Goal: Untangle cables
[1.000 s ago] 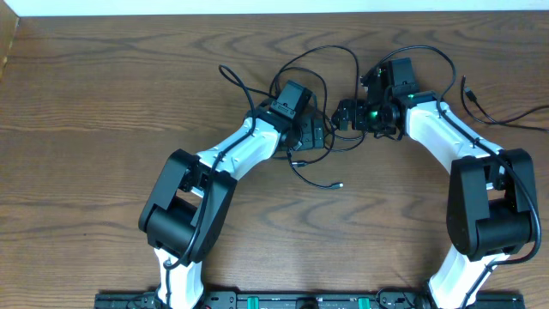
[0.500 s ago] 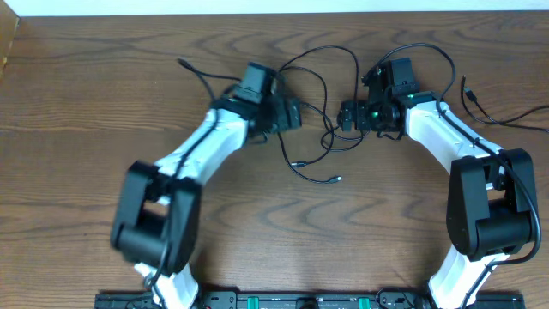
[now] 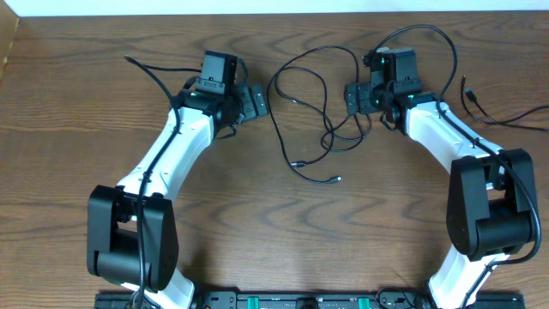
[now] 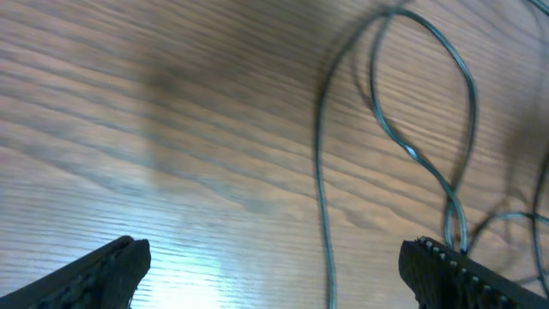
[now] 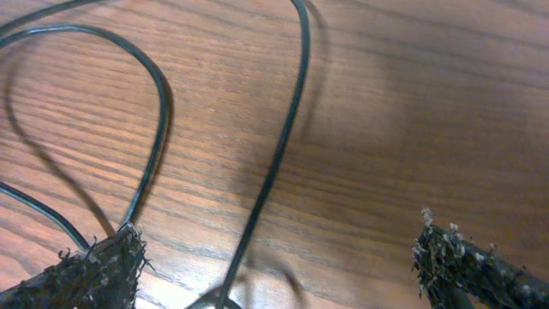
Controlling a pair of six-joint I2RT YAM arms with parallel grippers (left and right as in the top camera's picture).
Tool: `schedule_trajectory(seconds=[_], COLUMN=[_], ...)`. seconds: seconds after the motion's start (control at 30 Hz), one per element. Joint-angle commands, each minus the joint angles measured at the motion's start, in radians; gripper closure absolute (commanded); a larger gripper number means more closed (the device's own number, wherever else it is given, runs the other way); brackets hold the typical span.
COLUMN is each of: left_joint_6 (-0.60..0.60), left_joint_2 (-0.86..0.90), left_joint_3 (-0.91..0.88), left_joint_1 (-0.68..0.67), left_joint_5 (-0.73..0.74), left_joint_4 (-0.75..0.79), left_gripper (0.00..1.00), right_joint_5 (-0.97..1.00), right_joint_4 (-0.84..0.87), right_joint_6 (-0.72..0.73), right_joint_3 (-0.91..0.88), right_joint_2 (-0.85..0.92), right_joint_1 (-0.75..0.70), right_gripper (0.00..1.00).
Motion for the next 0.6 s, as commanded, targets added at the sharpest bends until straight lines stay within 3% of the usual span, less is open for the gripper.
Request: schedule_trajectory(seconds=[0.0,0.3,0.57], left_joint_6=[0.015,0.012,0.012], left_joint_2=[0.013,0.013,0.013], left_joint_3=[-0.003,-0.003,-0.003], left_joint_1=[0.027,0.042,0.042], left_joint_5=[-0.04,-0.04,-0.039], left_joint_4=[-0.016,-0.047,-0.047], left_gripper=[0.02,0.02,0.02], right_joint_5=[-0.044,-0.282,-0.331], right_joint_4=[0.014,0.069,0.069], right_joint_6=[-0.035,-0.035,-0.034], right_joint_3=[-0.003,-0.003,-0.003], right_joint_2=[0.016,0.092,0.113], right_joint_1=[0.01,0.013,0.031], right_gripper=[0.01,0.02,0.01])
